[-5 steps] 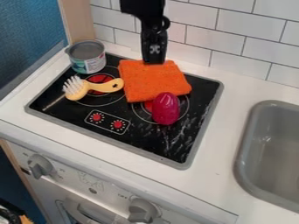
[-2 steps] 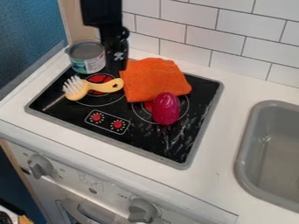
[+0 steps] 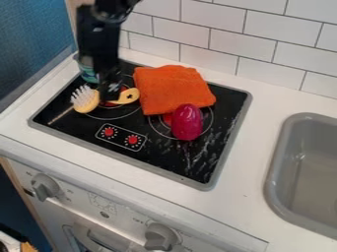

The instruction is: Move the sepillo to the lower right side of the table

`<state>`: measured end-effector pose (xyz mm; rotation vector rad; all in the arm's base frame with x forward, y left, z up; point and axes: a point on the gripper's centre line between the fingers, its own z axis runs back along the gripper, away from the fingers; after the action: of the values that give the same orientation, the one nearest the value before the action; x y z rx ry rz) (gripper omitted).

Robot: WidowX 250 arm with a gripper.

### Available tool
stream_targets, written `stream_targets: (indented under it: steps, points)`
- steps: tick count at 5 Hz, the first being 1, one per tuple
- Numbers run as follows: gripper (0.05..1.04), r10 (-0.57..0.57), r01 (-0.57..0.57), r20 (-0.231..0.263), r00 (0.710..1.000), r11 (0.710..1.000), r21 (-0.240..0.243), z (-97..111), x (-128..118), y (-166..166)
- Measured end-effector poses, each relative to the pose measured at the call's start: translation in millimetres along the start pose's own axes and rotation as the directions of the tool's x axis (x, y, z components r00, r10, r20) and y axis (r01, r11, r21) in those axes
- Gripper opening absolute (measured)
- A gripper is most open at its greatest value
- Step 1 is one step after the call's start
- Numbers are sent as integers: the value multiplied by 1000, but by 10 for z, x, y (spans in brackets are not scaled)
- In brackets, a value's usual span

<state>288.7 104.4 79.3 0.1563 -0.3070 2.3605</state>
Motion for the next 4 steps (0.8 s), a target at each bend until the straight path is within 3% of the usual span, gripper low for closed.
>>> stream_targets:
  steps: [2, 4]
  points:
    - [1000, 27, -29, 40, 999, 998, 55, -324, 152, -73]
    - [955, 2, -1, -6, 1000, 995, 103, -456, 109, -57]
